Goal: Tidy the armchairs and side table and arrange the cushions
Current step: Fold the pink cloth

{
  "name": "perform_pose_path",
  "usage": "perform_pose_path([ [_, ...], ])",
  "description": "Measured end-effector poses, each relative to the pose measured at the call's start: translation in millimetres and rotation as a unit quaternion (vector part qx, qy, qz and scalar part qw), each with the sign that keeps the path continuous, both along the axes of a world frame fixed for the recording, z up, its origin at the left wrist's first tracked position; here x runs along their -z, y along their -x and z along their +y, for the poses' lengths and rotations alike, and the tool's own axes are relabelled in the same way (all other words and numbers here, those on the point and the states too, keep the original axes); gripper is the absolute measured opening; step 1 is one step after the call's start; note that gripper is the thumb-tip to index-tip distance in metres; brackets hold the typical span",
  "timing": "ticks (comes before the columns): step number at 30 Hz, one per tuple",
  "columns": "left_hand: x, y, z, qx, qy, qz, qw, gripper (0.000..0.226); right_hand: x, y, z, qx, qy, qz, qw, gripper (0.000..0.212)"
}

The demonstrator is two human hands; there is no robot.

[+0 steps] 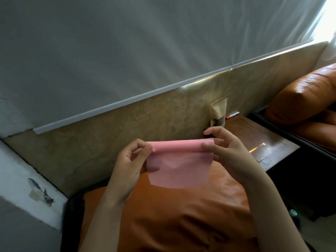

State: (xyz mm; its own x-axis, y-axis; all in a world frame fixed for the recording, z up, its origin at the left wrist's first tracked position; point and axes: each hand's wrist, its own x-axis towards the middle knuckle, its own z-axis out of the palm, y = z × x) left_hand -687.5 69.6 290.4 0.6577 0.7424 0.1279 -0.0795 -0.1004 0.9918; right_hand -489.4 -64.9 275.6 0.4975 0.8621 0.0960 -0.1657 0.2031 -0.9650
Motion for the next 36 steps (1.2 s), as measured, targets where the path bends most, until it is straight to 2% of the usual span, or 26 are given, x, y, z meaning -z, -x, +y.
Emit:
perform_pose_path([
  [4,3.7,-3.4,-0.6,-0.055,-0.028,0.004,0.998,0.047,0.3,1.8,0.8,-0.002,0.006,-0.019,1.0,0.025],
  [7,2.5,-4.4,-0.3,-0.078,-0.023,0.009,0.997,0.036,0.5,2.1,0.4,0.002,0.006,-0.026,1.0,0.024],
  [9,1.2,-3.9,-0.9,-0.052,0.016,0.013,0.998,0.025,1.2,0.4,-0.3,0.003,0.006,-0.031,0.999,0.025],
  [10,0.6,-2.7,-0.1,-0.034,0.035,0.014,0.999,0.03,1.0,0.0,-0.3,0.001,0.004,-0.029,1.0,0.027],
  [13,0.1,-1.9,1.1,0.031,0.097,-0.018,0.995,0.039,0.9,0.8,1.9,-0.01,-0.015,-0.012,1.0,0.051],
  [16,0.7,-2.7,-1.6,0.064,0.137,-0.045,0.987,0.024,0.1,2.7,4.5,-0.015,-0.042,0.012,0.999,0.057],
  [19,2.5,-3.0,0.3,0.069,0.113,-0.034,0.991,0.02,-1.8,5.0,5.3,-0.013,-0.064,0.044,0.997,0.055],
  [22,4.1,-3.0,2.6,0.091,0.101,-0.043,0.99,0.058,-3.0,8.6,6.5,-0.028,-0.075,0.07,0.994,0.049],
  [24,4.9,-3.1,1.9,0.11,0.112,-0.058,0.986,0.067,-4.1,10.9,6.5,-0.046,-0.072,0.071,0.994,0.044],
  [28,5.6,-0.7,0.0,0.158,0.151,-0.077,0.973,0.057,-6.1,12.0,2.9,-0.043,-0.034,0.019,0.998,0.046],
  [32,4.5,-1.8,1.6,0.135,0.155,-0.07,0.976,0.054,-6.7,12.4,2.3,-0.051,-0.032,0.022,0.998,0.017],
  [36,3.9,-2.1,3.0,0.115,0.161,-0.061,0.978,0.051,-3.0,14.0,5.3,-0.055,-0.004,0.0,0.999,0.029],
])
